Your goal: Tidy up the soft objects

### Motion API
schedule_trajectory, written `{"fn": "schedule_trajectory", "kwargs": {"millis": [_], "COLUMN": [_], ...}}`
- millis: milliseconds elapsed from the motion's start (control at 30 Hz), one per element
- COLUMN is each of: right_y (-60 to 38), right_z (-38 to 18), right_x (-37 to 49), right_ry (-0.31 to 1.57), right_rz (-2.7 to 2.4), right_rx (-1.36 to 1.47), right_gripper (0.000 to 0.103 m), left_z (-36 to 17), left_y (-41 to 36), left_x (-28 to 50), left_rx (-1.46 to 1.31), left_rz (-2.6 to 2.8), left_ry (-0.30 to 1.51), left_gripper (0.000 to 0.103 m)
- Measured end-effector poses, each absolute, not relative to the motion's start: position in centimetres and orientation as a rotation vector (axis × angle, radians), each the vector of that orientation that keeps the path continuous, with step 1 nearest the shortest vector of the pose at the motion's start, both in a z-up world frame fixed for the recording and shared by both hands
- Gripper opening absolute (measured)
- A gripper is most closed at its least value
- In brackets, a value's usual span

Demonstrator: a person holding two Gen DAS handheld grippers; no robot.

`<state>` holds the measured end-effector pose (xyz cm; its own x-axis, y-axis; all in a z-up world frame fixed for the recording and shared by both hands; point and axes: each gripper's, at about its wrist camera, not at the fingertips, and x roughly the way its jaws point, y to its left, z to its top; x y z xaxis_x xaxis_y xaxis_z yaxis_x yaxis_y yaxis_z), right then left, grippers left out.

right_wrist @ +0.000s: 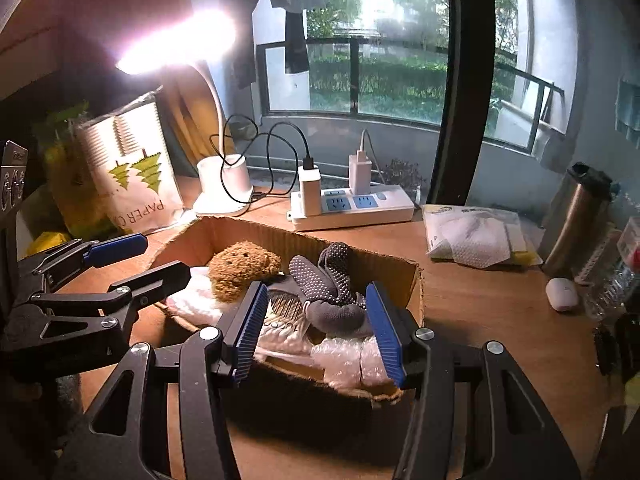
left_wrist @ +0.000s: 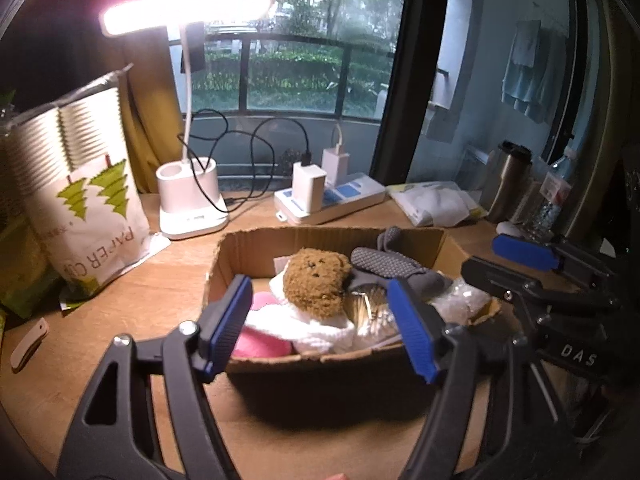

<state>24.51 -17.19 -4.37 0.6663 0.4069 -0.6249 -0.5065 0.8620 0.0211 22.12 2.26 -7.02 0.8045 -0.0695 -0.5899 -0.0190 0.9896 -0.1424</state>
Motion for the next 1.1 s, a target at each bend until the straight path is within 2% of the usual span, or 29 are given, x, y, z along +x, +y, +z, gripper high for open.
{"fn": "schedule_trajectory", "kwargs": {"millis": [333,1100], "right_y": [-18.1,-20.3], "right_z": [-2.5,1.2], "right_x": [21.2,13.8], "right_ry": [0.624,0.528], "right_rz": [0.501,0.467], "right_rx": [-0.162,-0.164], "right_gripper": [0.055,0.055], "left_z": [-5.1,-1.1], "left_y": [2.1,0.9], "left_x": [18.7,11.7], "left_rx": [-0.144,-0.122], "left_rz": [-0.037,-0.070], "left_ry": [0.591,0.493], "left_gripper": [0.076,0.076]}}
